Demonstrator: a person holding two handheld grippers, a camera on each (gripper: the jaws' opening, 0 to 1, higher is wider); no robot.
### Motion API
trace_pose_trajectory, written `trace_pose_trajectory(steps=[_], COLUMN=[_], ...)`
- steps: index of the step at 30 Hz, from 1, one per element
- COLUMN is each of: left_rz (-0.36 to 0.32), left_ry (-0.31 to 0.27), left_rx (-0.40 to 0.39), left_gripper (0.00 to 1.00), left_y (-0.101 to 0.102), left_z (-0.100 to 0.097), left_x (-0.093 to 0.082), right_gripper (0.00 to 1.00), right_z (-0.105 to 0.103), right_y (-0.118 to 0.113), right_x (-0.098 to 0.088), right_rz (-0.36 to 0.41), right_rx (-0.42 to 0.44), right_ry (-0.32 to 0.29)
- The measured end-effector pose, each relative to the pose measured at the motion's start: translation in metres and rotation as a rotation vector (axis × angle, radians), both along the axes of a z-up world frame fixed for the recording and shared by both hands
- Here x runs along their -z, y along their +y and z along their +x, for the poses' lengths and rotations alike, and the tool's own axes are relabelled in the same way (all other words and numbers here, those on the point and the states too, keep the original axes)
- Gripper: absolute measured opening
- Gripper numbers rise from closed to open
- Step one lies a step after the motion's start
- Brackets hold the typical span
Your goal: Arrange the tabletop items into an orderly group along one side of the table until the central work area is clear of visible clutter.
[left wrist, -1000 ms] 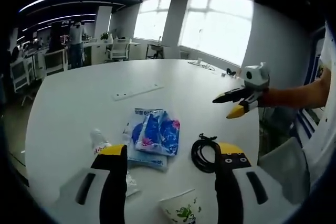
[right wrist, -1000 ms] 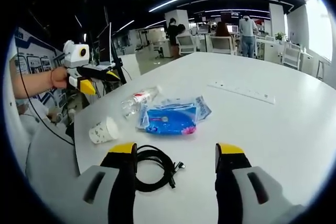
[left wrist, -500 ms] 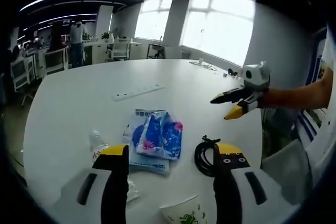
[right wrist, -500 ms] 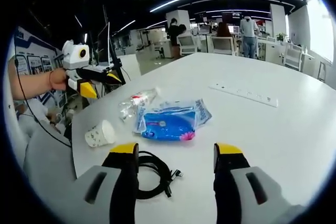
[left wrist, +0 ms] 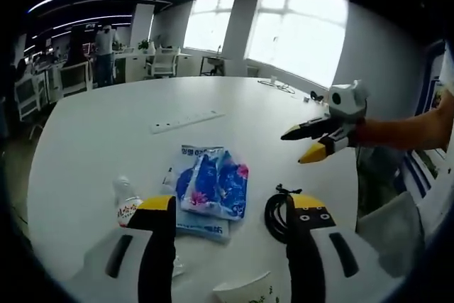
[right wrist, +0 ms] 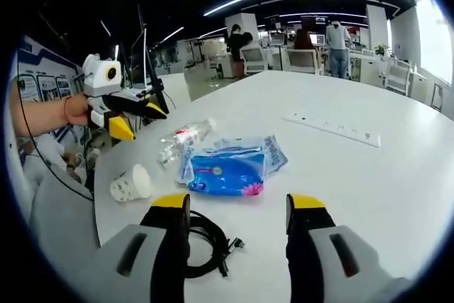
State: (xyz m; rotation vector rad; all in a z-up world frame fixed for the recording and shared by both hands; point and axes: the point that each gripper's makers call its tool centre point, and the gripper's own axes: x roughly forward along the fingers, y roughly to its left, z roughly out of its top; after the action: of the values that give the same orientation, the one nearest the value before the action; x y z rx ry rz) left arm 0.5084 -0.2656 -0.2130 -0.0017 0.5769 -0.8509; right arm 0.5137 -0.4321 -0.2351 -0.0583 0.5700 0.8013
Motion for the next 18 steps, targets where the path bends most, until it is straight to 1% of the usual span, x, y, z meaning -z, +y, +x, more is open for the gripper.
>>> trace_pose_trajectory(steps=[6, 11, 18], left_rz=[0.004, 0.008, 0.027], left_ry=[0.009, 0.016, 0.033], left_rx=[-0.007, -0.009, -0.011], left_gripper=[0.6, 0.6, 0.59], left_y=[-0.003, -0.005, -0.01], left_z=[0.004, 0.008, 0.012], left_x=[0.005, 0.008, 0.017], right_gripper=[0.52, 0.51, 0.49], right_z=[0.007, 0.013, 0.018], right_y=[0.003, 0.007, 0.01], right_x=[0.001, 0.002, 0.004], right_rz=[0.007, 0.011, 0.016], right_rx=[-0.002, -0.004, -0.01], right_ry=[0.0, -0.001, 0.002])
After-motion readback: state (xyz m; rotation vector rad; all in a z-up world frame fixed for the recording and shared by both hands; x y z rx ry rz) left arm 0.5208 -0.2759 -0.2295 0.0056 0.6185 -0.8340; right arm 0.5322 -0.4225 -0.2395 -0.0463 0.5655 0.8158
